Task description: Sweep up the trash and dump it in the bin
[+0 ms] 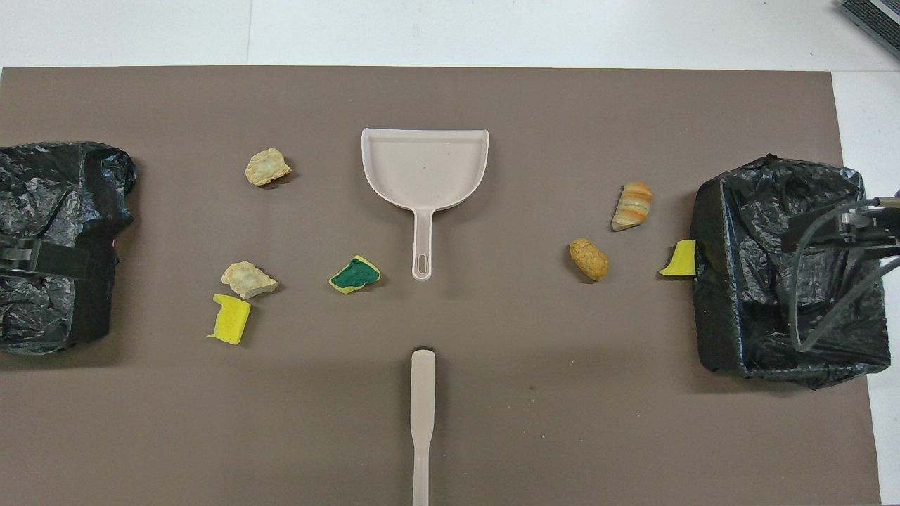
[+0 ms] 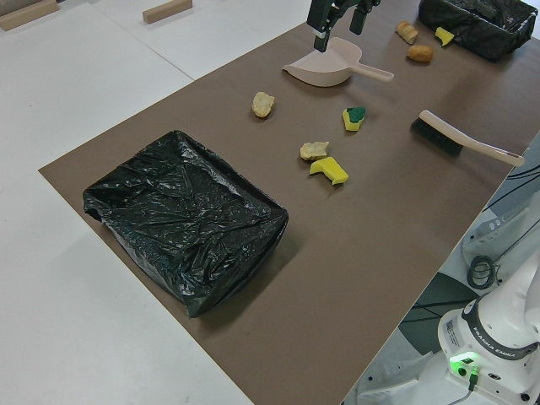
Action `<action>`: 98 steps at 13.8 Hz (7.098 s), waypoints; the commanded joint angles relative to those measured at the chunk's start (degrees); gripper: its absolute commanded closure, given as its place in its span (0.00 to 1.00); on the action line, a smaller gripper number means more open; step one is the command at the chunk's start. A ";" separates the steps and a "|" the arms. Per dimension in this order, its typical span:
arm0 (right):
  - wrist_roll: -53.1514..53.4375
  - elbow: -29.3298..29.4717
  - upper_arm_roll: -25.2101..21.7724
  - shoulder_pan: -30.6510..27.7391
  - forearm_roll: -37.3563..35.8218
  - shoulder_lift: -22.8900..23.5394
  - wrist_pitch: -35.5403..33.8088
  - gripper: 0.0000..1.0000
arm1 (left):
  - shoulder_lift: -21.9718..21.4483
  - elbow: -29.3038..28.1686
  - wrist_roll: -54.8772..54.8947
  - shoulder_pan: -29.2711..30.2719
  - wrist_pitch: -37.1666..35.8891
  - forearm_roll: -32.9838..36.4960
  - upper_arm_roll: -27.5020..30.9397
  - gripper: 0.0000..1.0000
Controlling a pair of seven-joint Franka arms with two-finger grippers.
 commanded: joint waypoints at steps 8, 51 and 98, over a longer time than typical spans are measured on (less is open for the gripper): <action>-1.22 -0.49 0.18 -0.37 0.59 -0.17 1.25 0.00 | -0.31 0.43 -0.14 -0.55 -0.16 0.73 0.16 0.00; -0.53 -3.91 0.88 5.33 0.68 1.58 8.44 0.00 | -3.29 -11.68 -15.16 -17.50 3.87 -2.17 -0.72 0.00; 13.06 9.53 0.88 28.03 4.37 28.31 21.66 1.00 | -4.97 -47.40 -55.43 -57.16 37.22 -5.33 -0.64 1.00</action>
